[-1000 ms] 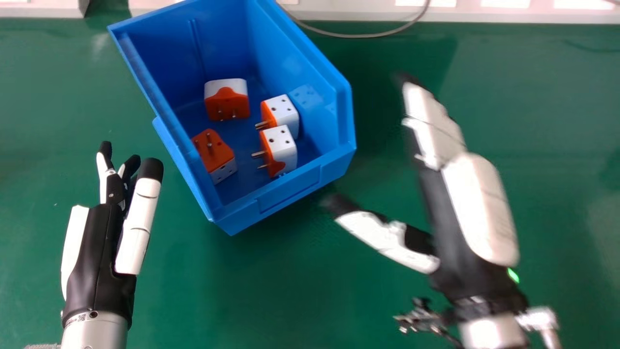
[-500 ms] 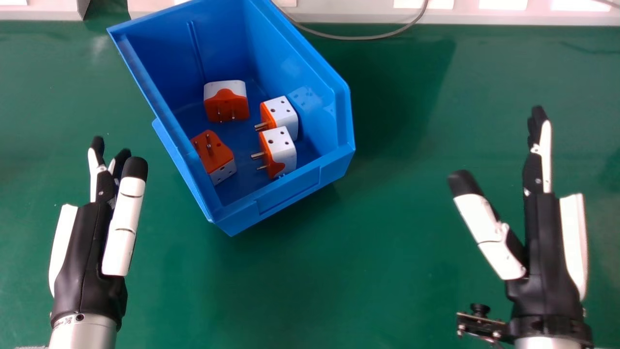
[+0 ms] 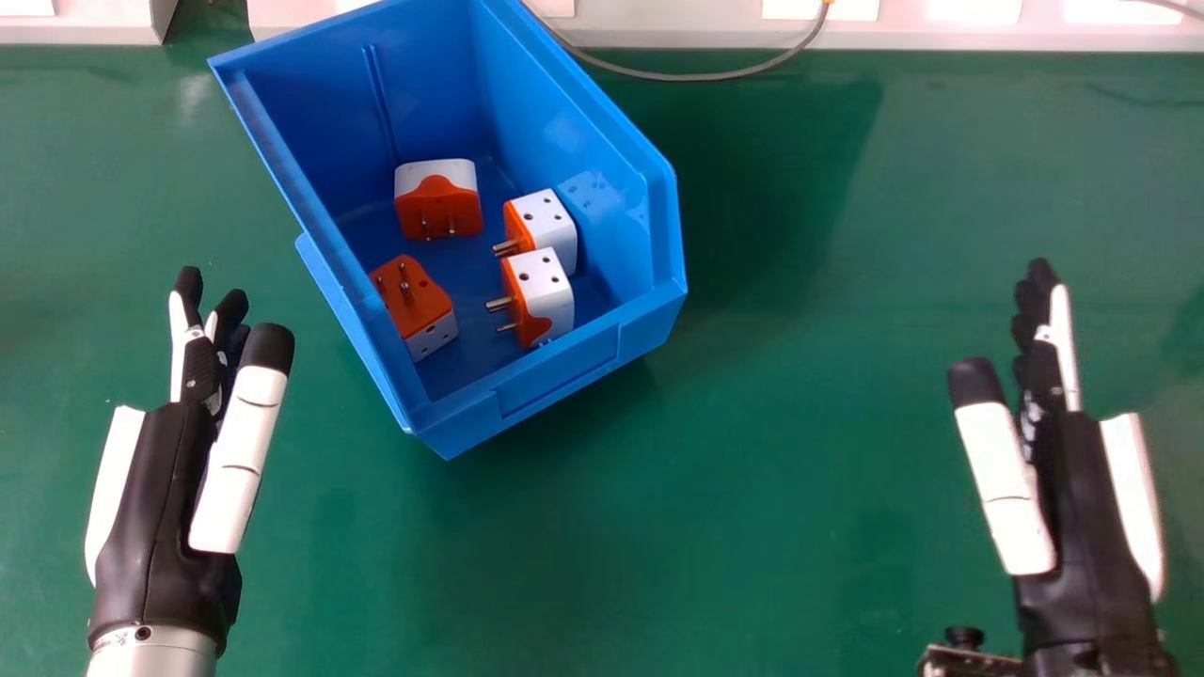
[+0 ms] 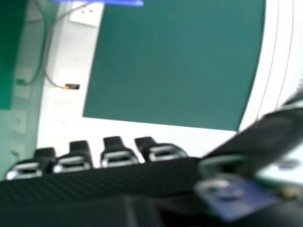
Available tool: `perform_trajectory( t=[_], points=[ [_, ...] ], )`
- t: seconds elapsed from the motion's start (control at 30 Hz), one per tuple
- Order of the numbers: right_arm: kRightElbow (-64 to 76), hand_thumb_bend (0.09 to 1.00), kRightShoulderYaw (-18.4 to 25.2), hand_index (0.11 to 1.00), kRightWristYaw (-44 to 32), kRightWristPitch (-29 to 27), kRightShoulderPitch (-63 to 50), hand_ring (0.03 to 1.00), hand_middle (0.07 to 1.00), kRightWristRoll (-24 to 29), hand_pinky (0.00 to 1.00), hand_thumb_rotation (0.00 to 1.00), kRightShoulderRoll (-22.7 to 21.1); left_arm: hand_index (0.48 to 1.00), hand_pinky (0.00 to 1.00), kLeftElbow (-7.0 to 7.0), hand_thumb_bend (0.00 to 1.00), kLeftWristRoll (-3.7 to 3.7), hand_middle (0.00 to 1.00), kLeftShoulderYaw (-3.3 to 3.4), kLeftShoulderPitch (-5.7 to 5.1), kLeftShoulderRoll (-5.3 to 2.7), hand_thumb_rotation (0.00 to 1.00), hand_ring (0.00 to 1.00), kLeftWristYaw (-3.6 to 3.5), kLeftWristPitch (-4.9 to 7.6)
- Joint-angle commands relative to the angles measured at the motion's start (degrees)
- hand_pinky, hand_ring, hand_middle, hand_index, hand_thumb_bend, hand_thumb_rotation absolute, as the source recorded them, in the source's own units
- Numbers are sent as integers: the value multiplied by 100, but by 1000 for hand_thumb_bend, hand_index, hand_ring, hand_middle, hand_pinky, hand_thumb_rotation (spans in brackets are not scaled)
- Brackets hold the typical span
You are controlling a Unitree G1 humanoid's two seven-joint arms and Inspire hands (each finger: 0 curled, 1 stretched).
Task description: Pick all objects and put in blue box
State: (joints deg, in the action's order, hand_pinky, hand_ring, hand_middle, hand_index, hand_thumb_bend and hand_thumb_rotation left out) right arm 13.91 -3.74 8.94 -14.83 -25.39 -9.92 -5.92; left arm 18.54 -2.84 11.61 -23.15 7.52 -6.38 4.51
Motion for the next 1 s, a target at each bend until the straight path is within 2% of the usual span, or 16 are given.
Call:
perform_trajectory(
  t=[0.0, 0.07, 0.27, 0.4, 0.47, 0.57, 0.7, 0.83, 0.9, 0.97],
  points=[
    [-38, 456, -224, 1000, -147, -100, 1, 1000, 1000, 33, 1000, 1000, 133, 991, 1000, -71, 744, -11, 1000, 25, 52, 65, 930, 1000, -44, 170],
    [-73, 514, -411, 1000, -176, -24, -24, 1000, 1000, -50, 1000, 1000, 246, 989, 1000, -105, 750, -24, 1000, 28, 76, 74, 926, 1000, -51, 184],
    [-152, 587, -877, 1000, -420, 153, -85, 1000, 1000, -94, 1000, 1000, 416, 986, 983, -59, 763, -12, 1000, 23, 59, 58, 922, 997, -55, 237],
    [-208, 585, -975, 1000, -553, 151, -83, 1000, 1000, -120, 1000, 1000, 377, 986, 978, -37, 772, -20, 1000, 57, 46, 78, 922, 995, -62, 263],
    [-381, 564, -971, 1000, -624, 92, -34, 1000, 1000, -124, 1000, 1000, 320, 986, 975, -17, 773, -14, 1000, 70, 9, 84, 933, 992, -72, 321],
    [-714, 541, -931, 1000, -669, 4, 63, 1000, 1000, -124, 1000, 1000, 260, 985, 973, -32, 766, 5, 1000, 83, -54, 103, 949, 991, -113, 454],
    [-1062, 537, -906, 1000, -634, -72, 183, 1000, 1000, -127, 1000, 1000, 293, 985, 973, -222, 765, -38, 1000, 182, -44, 208, 952, 991, -225, 718],
    [-1168, 523, -935, 1000, -587, -109, 200, 1000, 1000, -149, 1000, 1000, 363, 980, 966, -321, 774, -90, 997, 254, -71, 287, 960, 988, -322, 920],
    [-1257, 523, -966, 1000, -575, -159, 210, 1000, 1000, -141, 1000, 1000, 408, 979, 965, -519, 776, -110, 995, 290, -5, 331, 964, 987, -369, 1067],
    [-1359, 528, -996, 1000, -562, -222, 221, 1000, 1000, -138, 1000, 1000, 444, 976, 955, -638, 775, -98, 990, 297, 31, 340, 965, 980, -383, 1182]
  ],
)
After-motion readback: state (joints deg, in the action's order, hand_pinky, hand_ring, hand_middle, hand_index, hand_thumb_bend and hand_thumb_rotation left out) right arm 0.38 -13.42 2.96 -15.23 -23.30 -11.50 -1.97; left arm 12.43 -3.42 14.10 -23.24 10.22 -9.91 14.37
